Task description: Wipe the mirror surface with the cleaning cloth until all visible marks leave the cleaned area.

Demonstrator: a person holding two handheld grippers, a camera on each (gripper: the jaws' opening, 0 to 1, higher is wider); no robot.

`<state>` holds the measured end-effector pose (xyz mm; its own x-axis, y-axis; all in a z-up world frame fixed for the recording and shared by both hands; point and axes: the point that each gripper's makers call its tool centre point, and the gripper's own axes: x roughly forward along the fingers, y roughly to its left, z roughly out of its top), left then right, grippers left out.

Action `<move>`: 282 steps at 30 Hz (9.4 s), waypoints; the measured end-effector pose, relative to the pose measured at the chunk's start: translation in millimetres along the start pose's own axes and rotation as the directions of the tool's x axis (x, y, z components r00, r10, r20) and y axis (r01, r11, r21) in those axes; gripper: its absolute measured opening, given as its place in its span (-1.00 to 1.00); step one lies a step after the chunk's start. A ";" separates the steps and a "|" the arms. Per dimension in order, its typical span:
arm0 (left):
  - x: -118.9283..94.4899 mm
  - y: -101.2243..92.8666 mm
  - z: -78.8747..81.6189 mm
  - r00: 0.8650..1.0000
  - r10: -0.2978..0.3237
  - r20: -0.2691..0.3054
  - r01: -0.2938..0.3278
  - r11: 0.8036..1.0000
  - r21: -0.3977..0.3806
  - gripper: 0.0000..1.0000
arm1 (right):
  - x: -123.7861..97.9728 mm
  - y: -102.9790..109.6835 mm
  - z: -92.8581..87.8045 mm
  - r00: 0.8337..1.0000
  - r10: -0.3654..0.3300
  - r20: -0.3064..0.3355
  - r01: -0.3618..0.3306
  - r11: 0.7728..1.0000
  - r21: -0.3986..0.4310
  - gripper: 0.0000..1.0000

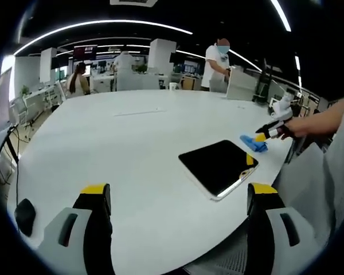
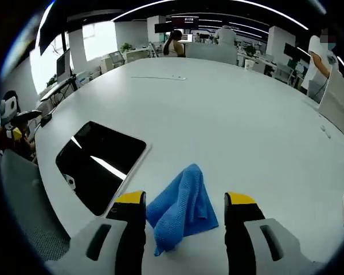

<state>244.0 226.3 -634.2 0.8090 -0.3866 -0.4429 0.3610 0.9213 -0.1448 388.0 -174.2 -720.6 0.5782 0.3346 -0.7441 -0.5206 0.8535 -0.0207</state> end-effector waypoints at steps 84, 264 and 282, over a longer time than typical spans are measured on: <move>20.3 -13.9 -2.4 0.996 -0.089 -0.026 0.088 0.995 -0.038 0.98 | 78.3 130.7 68.8 0.969 0.179 -0.170 -0.146 0.971 0.191 -0.95; 49.0 -66.2 -27.5 0.983 -0.157 -0.097 0.162 0.985 0.051 0.98 | 70.7 235.9 63.1 0.902 0.337 -0.269 -0.314 0.941 0.124 -0.94; 49.4 -65.3 -33.0 0.980 -0.162 -0.113 0.169 0.984 0.058 0.98 | 63.6 205.5 55.0 0.907 0.323 -0.270 -0.290 0.945 0.153 -0.94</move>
<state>245.0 148.4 -675.9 0.6820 -0.5235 -0.5107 0.5192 0.8384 -0.1660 352.3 44.4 -735.5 0.1871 0.4711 -0.8620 -0.5634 0.7703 0.2987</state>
